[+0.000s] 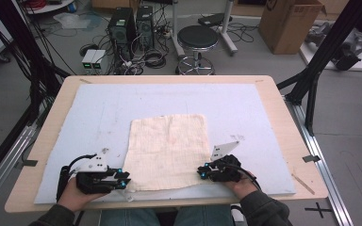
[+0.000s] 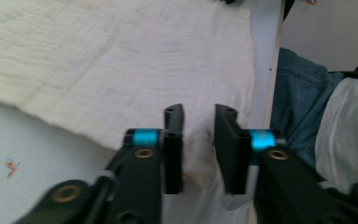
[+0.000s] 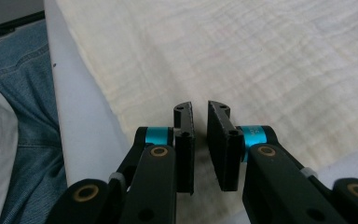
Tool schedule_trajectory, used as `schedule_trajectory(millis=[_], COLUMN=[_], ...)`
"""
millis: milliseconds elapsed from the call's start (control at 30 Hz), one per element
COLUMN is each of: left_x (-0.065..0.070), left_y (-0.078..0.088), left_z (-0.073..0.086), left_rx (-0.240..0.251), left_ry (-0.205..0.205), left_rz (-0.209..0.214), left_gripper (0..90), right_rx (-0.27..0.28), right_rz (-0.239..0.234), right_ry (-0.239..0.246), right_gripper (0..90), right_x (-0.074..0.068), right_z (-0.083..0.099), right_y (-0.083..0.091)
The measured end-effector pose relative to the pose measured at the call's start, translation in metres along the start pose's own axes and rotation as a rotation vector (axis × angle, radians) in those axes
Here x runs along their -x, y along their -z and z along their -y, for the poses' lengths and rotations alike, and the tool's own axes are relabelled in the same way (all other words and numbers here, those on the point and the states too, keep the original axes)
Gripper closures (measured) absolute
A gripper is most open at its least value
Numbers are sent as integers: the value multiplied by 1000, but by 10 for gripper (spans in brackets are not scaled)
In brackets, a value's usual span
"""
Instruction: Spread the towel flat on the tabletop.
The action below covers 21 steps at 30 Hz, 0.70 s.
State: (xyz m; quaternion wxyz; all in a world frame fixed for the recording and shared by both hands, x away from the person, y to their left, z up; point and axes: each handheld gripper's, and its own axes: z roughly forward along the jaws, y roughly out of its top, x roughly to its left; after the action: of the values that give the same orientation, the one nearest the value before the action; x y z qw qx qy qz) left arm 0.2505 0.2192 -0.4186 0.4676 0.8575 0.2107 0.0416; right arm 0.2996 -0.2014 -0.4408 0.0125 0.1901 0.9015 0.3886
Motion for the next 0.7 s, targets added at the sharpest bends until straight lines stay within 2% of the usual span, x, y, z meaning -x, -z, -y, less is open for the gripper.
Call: schedule_trajectory(millis=[67,133,200,367,433,500,533,633,700], left_x=[-3,-6,-9,-12,-12,-13,-13,-13,-12], left_y=[-1,-6,-13,-27,-30,-32,-33,-32,-33], left_z=[-1,-1,-2,-1,1,3,4,4,4], left_rx=[9,12,10,-70,-81,-101,-93,-95,-94], left_ry=[17,34,46,32,35,35,37,33,30], left_rz=[-15,-22,-30,-71,-86,-99,-100,-101,-108], left_gripper=[618,598,594,608,608,607,606,610,616], right_rx=[-3,25,46,4,-6,-1,-4,-19,-31], right_rz=[1,-2,-6,-9,-33,-39,-32,11,-3], right_ry=[2,18,14,22,17,26,34,72,68], right_gripper=[788,782,755,735,683,682,685,751,876], right_x=[-1,-2,-2,-2,-2,-2,-3,-7,-8], right_z=[-1,-3,-4,0,2,3,4,1,1], right_y=[0,2,5,4,3,4,4,3,3])
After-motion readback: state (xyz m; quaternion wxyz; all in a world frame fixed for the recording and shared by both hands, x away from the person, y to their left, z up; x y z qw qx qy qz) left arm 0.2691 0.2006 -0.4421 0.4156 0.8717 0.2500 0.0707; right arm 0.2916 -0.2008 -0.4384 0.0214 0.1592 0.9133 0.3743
